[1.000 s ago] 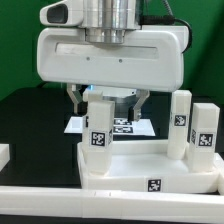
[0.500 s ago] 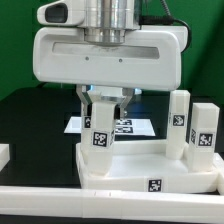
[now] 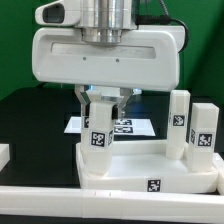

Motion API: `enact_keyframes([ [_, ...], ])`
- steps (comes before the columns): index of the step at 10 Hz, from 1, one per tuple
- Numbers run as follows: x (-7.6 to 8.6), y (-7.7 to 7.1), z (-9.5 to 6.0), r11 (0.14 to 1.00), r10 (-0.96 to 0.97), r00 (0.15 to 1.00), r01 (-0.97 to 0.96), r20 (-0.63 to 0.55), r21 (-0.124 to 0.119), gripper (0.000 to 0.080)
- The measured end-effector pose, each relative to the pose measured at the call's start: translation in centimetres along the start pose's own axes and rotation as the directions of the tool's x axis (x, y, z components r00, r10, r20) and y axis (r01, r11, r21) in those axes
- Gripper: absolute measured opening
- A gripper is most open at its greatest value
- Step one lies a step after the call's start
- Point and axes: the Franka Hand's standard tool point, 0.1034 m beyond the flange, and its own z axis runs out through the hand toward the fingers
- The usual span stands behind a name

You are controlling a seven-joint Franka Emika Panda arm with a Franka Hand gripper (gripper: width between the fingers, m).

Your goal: Assemble desk

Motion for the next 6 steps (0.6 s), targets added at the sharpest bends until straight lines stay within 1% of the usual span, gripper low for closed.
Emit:
enact_keyframes([
  [2, 0.03, 0.27, 0.08, 0.984, 0.175, 0.985, -0.175, 0.007, 0.022, 0.0289],
  [3, 0.06, 0.45, 0.1, 0.949, 0.311, 0.95, -0.311, 0.018, 0.04, 0.0289],
  [6, 0.16, 0.65, 0.13, 0.837, 0.545, 0.838, -0.546, 0.03, 0.039, 0.029],
])
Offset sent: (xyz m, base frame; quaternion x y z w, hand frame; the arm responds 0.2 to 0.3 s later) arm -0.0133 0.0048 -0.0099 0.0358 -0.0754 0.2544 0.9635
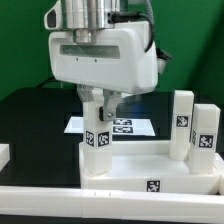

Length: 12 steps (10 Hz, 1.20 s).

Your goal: Assemble desk

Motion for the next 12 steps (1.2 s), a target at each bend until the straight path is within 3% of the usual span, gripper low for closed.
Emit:
enact_keyframes([
  [4, -0.42, -0.3, 0.05, 0.949, 0.314, 0.949, -0.314, -0.002, 0.001, 0.029],
  [7, -0.38, -0.35, 0.1, 0.852, 0.524, 0.852, -0.524, -0.001, 0.002, 0.029],
  [10, -0.49, -0.36, 0.1, 0.851, 0.525, 0.851, -0.525, -0.002, -0.004, 0.029],
  [12, -0.59, -0.57, -0.09, 0.89, 0.455, 0.891, -0.455, 0.0, -0.011, 0.0574],
])
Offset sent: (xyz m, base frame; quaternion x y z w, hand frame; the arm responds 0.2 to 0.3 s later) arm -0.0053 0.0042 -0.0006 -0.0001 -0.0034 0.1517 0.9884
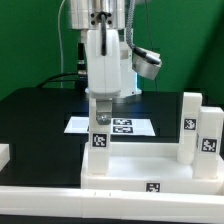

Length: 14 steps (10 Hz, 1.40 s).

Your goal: Assemble desk

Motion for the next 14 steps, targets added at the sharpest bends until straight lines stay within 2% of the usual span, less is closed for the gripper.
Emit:
enact_keyframes([
  [1, -0.05, 0.03, 0.02, 0.995, -0.096, 0.995, 0.096, -0.003, -0.004, 0.0634],
  [6, -0.01, 0.03, 0.0, 0.918, -0.396, 0.918, 0.396, 0.0, -0.005, 0.0649],
  [8, 0.08, 0.13, 0.02, 0.809, -0.588, 0.809, 0.587, -0.016, -0.035, 0.0649],
  [9, -0.07, 0.05, 0.01, 0.721, -0.693, 0.721, 0.691, -0.025, -0.055, 0.0649],
  [10, -0.36, -0.01, -0.04, 0.707, -0.707, 0.707, 0.705, -0.025, -0.055, 0.0649],
  [14, -0.26, -0.11, -0.11, 0.417, -0.909, 0.417, 0.906, -0.013, -0.07, 0.0649],
])
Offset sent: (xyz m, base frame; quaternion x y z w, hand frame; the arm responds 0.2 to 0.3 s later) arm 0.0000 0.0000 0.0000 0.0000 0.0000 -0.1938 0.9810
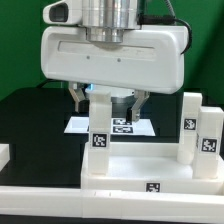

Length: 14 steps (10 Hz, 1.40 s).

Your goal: Assemble desk

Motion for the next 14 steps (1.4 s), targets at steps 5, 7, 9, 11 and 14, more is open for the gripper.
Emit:
enact_keyframes([
  [5, 0.25, 0.51, -0.03, 0.941, -0.339, 0.941, 0.339, -0.004, -0.003, 0.0649],
  [7, 0.27, 0.62, -0.01, 0.919, -0.395, 0.919, 0.395, -0.004, -0.004, 0.0519],
  [9, 0.26, 0.64, 0.02, 0.921, -0.39, 0.921, 0.39, -0.003, -0.004, 0.0382],
  [11, 0.26, 0.64, 0.02, 0.932, -0.362, 0.932, 0.362, -0.003, -0.003, 0.029],
  [14, 0.27, 0.8, -0.21, 0.989, -0.148, 0.989, 0.148, 0.013, 0.012, 0.029],
])
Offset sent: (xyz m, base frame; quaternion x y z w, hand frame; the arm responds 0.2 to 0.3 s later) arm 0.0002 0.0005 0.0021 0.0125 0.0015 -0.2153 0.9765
